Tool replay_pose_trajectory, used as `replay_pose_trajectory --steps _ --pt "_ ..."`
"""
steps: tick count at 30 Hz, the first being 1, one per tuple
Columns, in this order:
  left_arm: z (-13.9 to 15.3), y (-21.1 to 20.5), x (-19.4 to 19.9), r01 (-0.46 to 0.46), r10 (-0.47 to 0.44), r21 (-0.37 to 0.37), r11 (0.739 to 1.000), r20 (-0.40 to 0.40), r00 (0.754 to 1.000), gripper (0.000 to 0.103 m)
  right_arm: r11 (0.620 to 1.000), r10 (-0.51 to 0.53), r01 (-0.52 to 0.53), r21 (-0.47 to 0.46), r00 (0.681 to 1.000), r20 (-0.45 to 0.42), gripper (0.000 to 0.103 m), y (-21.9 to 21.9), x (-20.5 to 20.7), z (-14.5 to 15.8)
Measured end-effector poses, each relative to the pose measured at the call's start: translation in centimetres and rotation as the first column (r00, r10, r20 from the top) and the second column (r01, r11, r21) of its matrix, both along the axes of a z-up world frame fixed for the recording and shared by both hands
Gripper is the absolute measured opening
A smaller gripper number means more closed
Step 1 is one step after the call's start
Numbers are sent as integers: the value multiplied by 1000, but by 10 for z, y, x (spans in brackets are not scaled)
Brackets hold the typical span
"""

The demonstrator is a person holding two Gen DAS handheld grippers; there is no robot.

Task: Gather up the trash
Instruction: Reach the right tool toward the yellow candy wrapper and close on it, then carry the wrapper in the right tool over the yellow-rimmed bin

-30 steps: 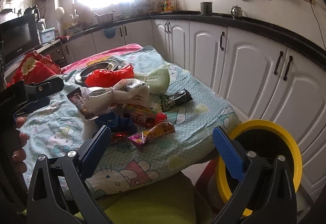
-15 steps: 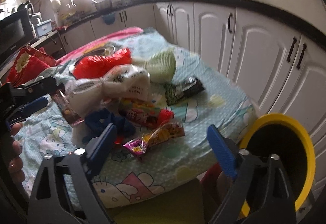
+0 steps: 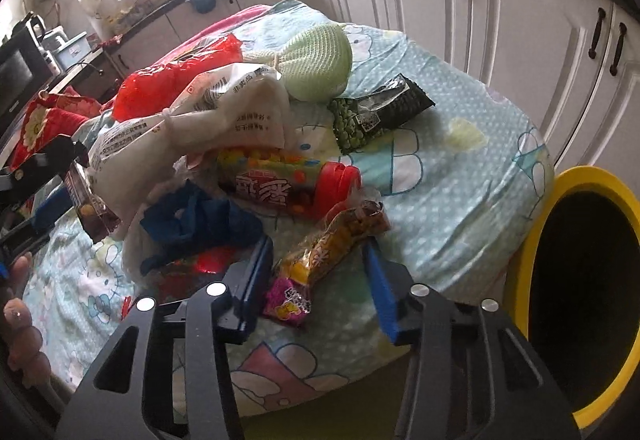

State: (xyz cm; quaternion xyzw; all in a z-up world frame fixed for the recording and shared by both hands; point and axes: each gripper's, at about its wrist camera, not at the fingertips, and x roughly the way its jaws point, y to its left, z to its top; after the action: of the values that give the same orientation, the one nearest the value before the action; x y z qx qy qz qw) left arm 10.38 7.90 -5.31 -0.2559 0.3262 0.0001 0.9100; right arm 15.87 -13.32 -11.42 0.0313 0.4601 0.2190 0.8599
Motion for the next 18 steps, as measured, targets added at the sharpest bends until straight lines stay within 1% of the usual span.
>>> replay_pose_trajectory --steps 1,3,5,7,10,11,12,15,18 --pt "-1 0 1 1 -1 -3 1000 -1 1000 44 1000 -2 2 3 1000 -5 36 -1 0 0" --pt "-1 0 0 7 -7 -4 1000 -1 1000 39 1000 -4 4 8 1000 -8 35 -2 0 0" --pt "-1 0 0 6 -6 0 1000 -1 1000 27 1000 -2 2 8 1000 -6 34 -2 -1 0" --pt "0 0 -1 4 -4 3 1000 3 1000 22 1000 -1 1 8 1000 -4 33 -2 -1 0" --pt "3 -1 -3 12 -13 12 1000 14 1000 17 1000 1 -1 8 1000 1 32 -3 -1 1" --pt "4 -2 -5 14 -15 15 1000 21 1000 15 1000 3 -3 9 1000 1 31 -3 -2 2" --pt "5 -2 -6 16 -17 15 1000 27 999 10 1000 4 -4 10 1000 1 31 -4 -1 2" --pt "10 -3 -10 25 -26 26 999 44 999 9 1000 17 -17 17 1000 1 29 -5 -1 5" --pt "17 -7 -15 36 -39 46 998 64 997 8 1000 24 -25 17 999 22 25 -10 -2 11"
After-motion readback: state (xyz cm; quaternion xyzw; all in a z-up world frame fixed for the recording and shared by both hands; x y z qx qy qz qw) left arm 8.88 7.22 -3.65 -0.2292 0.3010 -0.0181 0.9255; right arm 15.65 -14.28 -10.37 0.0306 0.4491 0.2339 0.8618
